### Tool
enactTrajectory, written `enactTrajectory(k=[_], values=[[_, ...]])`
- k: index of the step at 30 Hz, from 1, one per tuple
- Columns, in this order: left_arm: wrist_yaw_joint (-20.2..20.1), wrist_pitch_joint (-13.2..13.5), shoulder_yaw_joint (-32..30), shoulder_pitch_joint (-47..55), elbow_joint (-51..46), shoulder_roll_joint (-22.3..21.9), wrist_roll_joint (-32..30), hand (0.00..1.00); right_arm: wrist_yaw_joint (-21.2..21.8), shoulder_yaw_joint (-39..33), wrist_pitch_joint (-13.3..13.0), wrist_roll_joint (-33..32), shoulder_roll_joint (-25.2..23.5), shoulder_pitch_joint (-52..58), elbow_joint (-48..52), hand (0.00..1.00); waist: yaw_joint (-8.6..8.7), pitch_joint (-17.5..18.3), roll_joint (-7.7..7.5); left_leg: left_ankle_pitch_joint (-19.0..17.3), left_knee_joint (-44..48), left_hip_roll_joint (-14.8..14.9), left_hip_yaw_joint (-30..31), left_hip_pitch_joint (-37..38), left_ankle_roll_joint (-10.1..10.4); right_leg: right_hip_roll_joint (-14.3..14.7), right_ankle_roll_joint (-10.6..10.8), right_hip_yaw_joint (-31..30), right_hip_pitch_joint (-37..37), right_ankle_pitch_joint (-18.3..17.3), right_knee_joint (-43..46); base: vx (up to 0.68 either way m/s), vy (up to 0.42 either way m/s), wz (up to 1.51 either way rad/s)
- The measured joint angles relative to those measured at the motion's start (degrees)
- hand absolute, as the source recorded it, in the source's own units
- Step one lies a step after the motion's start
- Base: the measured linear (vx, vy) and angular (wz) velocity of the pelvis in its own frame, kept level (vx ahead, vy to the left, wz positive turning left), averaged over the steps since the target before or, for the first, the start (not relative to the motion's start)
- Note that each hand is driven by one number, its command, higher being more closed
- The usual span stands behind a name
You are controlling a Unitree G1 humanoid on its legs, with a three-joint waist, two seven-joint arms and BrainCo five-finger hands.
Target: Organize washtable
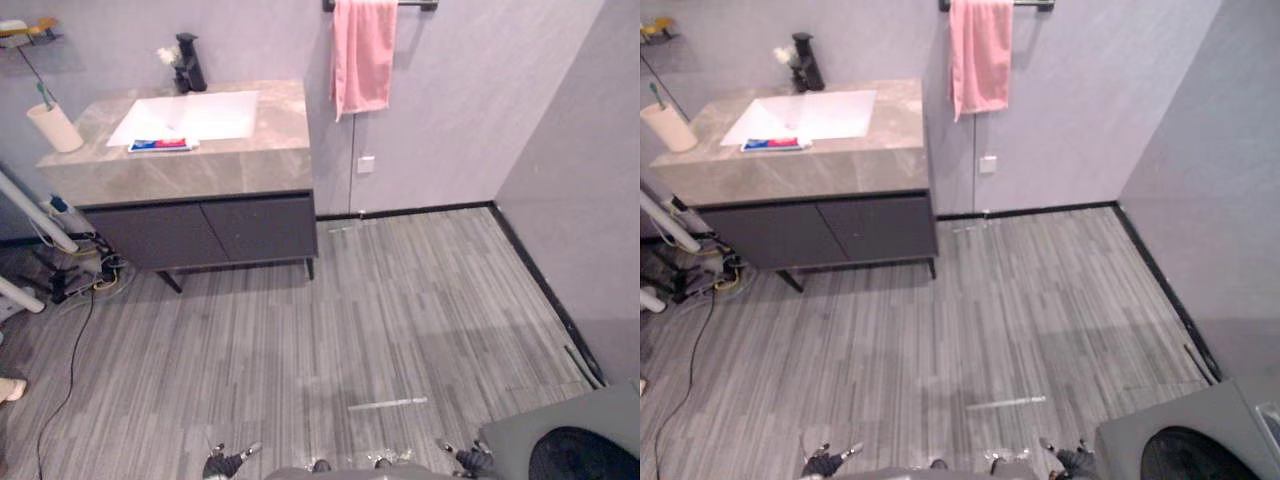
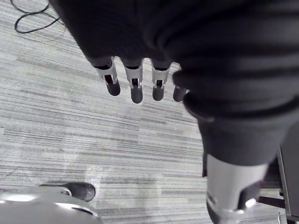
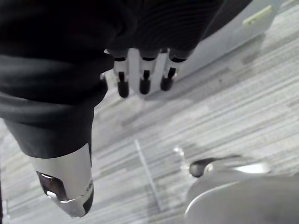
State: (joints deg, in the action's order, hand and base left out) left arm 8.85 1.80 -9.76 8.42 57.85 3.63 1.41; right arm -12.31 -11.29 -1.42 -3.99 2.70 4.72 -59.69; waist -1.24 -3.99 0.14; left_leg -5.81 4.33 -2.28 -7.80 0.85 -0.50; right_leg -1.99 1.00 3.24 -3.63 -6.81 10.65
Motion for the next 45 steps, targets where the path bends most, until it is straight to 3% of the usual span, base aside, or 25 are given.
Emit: enactTrajectory(k=[5, 14, 19, 22, 25, 27, 28, 30, 31, 32, 35, 38, 39, 41, 43, 44, 45], values=[[-0.04, 0.28, 0.07, -2.20, 1.44, 0.21, -1.88, 0.00, 0.13, 0.07, -0.45, 2.70, -1.38, -3.45, -2.16, 0.00, -0.43, -0.89, -0.08, 1.11, -2.29, 0.65, 1.59, 1.74, 1.69, 1.03, -0.16, 1.21, 3.58, 1.61, -5.01, 0.08, -0.061, 0.08], [-0.12, 0.90, 1.60, -3.48, 1.49, 0.80, -2.18, 0.00, 0.17, 0.43, -0.40, 2.89, -1.67, -6.57, -4.24, 0.00, -1.15, -3.09, -0.11, 1.16, -2.42, 0.52, 2.87, 1.81, 1.65, 1.36, -0.71, 1.08, 5.56, 3.62, -8.96, 0.01, -0.006, 0.02], [-0.12, 0.90, 2.91, -3.92, 1.74, 1.28, -2.19, 0.00, 0.21, 0.46, -0.41, 2.36, -1.65, -6.69, -4.22, 0.00, -1.18, -3.84, -0.09, 1.81, -3.79, 0.53, 2.96, 1.80, 0.63, 1.56, -0.83, 0.77, 4.77, 3.86, -8.80, -0.02, 0.008, -0.02], [-0.13, 0.86, 2.90, -4.41, 2.20, 1.34, -2.18, 0.00, 0.21, 0.35, -0.46, 2.28, -1.66, -6.79, -4.07, 0.00, -1.21, -4.25, 0.02, 1.77, -4.12, 0.75, 2.62, 1.63, 0.71, 1.76, -0.94, 0.29, 3.92, 3.58, -7.95, 0.00, -0.003, -0.08], [-0.17, 0.85, 2.77, -5.00, 2.17, 1.56, -2.12, 0.00, 0.20, -0.76, -0.50, 2.13, -2.12, -6.73, -3.19, 0.00, -1.16, -5.27, -0.32, 0.89, -3.23, 1.12, 1.47, 1.05, 1.82, 1.63, -1.35, -0.03, 1.08, 0.11, -1.75, 0.02, -0.031, -0.07], [-0.24, 0.85, 1.93, -5.10, 1.67, 1.70, -2.02, 0.00, 0.21, -1.42, -0.60, 0.68, -2.87, -6.62, -1.72, 0.00, -1.17, -6.16, -0.81, -1.71, 2.18, 1.78, 0.64, -0.77, 2.25, 1.58, -1.78, -0.34, -0.79, -2.39, 2.17, 0.03, -0.071, -0.14], [-0.45, 0.82, 0.57, -4.91, 1.06, 1.54, -1.86, 0.00, 0.20, -1.89, -0.77, -1.28, -3.64, -6.58, -0.92, 0.00, -1.19, -6.64, -1.07, -4.30, 8.75, 2.79, -0.45, -2.79, 3.11, 1.94, -2.33, -0.95, -0.73, -3.93, 3.73, 0.03, -0.102, -0.27], [-0.90, 0.78, -1.54, -4.97, -0.34, 1.31, -1.46, 0.00, 0.15, -2.17, -0.84, -3.59, -4.66, -6.14, 0.74, 0.00, -1.17, -7.23, -1.72, -5.32, 24.20, 4.63, -1.04, -8.82, 3.46, 2.39, -3.32, -2.05, 0.06, -5.61, 4.73, 0.05, -0.124, -0.35], [-1.03, 0.84, -2.51, -4.73, -1.74, 0.51, -0.94, 0.00, 0.14, -1.91, -0.93, -4.58, -5.26, -5.97, 2.12, 0.00, -1.49, -7.71, -1.53, -5.77, 35.22, 6.87, -0.98, -14.15, 3.68, 3.65, -4.35, -3.27, 1.11, -6.16, 5.08, 0.17, -0.072, -0.56], [-1.06, 0.90, -3.48, -4.29, -2.72, -0.23, -0.79, 0.00, 0.07, -1.96, -1.04, -5.00, -5.22, -5.86, 2.84, 0.00, -1.78, -8.13, -0.34, -6.34, 41.29, 8.67, -0.40, -16.73, 3.94, 4.71, -5.36, -4.56, 1.90, -7.14, 6.11, 0.20, -0.027, -0.60], [-1.07, 0.92, -3.66, -4.36, -3.25, -0.61, 0.28, 0.00, 0.00, -2.25, -1.01, -5.40, -4.97, -5.56, 3.08, 0.00, -2.22, -8.27, -0.11, -7.13, 40.38, 8.59, -0.34, -19.83, 4.70, 4.36, -5.10, -7.33, 3.19, -8.83, 6.70, 0.22, 0.075, -0.56], [-0.96, 1.35, -3.56, -4.65, -3.28, -1.06, 0.75, 0.00, -0.01, -2.41, -0.90, -5.62, -5.14, -6.02, 2.98, 0.00, -3.09, -8.17, 0.02, -5.97, 22.20, 5.40, 1.20, -20.62, 5.62, 2.07, -2.68, -11.96, 3.50, -11.20, 6.60, 0.38, 0.216, -0.75], [-0.98, 1.36, -3.56, -4.27, -3.05, -1.28, 0.78, 0.00, 0.03, -2.42, -0.86, -5.60, -5.07, -6.01, 2.71, 0.00, -3.30, -7.80, 0.74, -1.17, 19.17, 4.86, 1.37, -19.39, 2.25, 1.75, -1.10, -13.83, 3.40, -12.26, 6.87, 0.40, 0.286, -0.74], [-1.00, 1.49, -3.93, -4.90, -3.31, -1.00, 0.80, 0.00, 0.11, -2.44, -0.65, -5.29, -6.44, -5.41, 2.90, 0.00, -4.36, -7.21, -1.02, -3.69, 20.18, 4.26, -1.73, -19.04, -0.49, -0.12, -0.54, -14.25, 3.28, -12.54, 7.73, 0.46, 0.291, -0.70], [-0.98, 1.87, -3.90, -5.17, -3.67, -1.01, 0.97, 0.00, 0.25, -1.66, -0.18, -4.34, -7.00, -5.24, 2.75, 0.00, -4.59, -7.13, -1.96, -6.05, 21.89, 3.88, -4.31, -17.06, -2.76, -1.52, 1.50, -12.80, 2.31, -12.45, 12.45, 0.38, 0.200, -0.48], [-1.00, 1.85, -3.74, -5.20, -3.80, -1.10, 1.26, 0.00, 0.26, -1.63, -0.22, -4.24, -6.99, -5.24, 3.22, 0.00, -4.50, -7.14, -1.98, -7.06, 21.74, 3.62, -4.96, -15.33, -3.33, -1.98, 3.34, -12.04, 1.31, -11.94, 17.39, 0.32, 0.163, -0.50], [-1.02, 1.76, -3.49, -5.33, -3.74, -1.28, 1.26, 0.00, 0.30, -1.38, -0.29, -4.09, -7.00, -5.12, 4.09, 0.00, -4.24, -7.18, -1.95, -8.12, 21.09, 3.24, -5.06, -12.29, -4.05, -2.54, 7.63, -10.61, -2.63, -10.16, 28.14, 0.36, 0.173, -0.62]])
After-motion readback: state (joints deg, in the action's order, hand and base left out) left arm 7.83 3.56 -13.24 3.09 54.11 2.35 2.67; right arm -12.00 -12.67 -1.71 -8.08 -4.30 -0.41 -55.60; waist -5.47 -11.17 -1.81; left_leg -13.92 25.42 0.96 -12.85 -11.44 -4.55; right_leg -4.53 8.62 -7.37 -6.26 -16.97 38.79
